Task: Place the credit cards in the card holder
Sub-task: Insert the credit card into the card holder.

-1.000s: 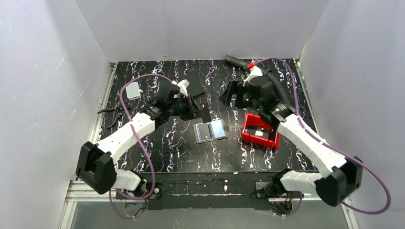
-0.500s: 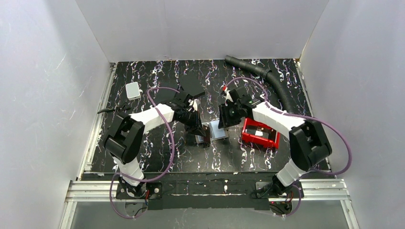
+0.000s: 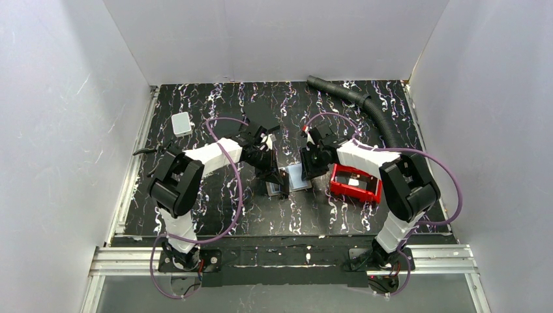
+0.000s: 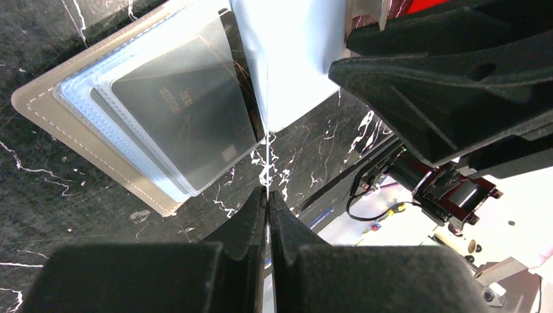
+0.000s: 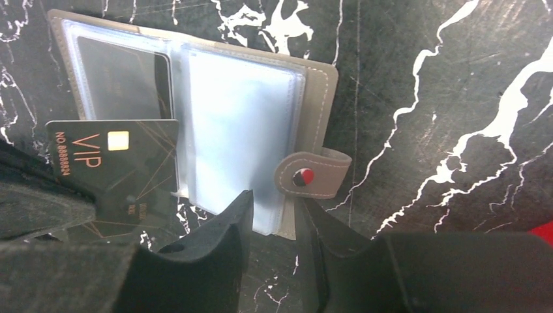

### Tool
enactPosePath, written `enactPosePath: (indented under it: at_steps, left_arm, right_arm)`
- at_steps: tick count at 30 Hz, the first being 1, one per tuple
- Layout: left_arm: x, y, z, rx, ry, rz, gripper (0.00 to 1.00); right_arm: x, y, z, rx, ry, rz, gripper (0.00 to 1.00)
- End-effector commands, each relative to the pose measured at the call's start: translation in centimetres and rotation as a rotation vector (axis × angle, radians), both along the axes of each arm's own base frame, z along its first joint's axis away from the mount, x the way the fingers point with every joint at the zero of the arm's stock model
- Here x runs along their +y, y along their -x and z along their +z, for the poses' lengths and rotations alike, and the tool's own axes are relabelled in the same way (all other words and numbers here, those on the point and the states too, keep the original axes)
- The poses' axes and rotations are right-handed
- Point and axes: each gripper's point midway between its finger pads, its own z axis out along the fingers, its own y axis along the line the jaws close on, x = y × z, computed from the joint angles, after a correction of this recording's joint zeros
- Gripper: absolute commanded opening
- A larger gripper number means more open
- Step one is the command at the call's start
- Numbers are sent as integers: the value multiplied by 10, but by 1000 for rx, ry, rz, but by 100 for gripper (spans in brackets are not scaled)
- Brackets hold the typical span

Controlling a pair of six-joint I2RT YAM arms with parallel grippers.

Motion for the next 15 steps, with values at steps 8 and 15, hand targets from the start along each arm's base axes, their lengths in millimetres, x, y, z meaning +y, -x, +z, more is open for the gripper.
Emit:
enactPosePath:
  at_steps: [8,15]
  left_arm:
    - [-2,-2,-5,24,-10,3,0]
    - [-5,-7,-12,33,-8,34,0]
  right_arm:
    - [-7,-12,-20,-26,-8,-29,25]
    - [-3,-9,-29,-3,-26,-16,20]
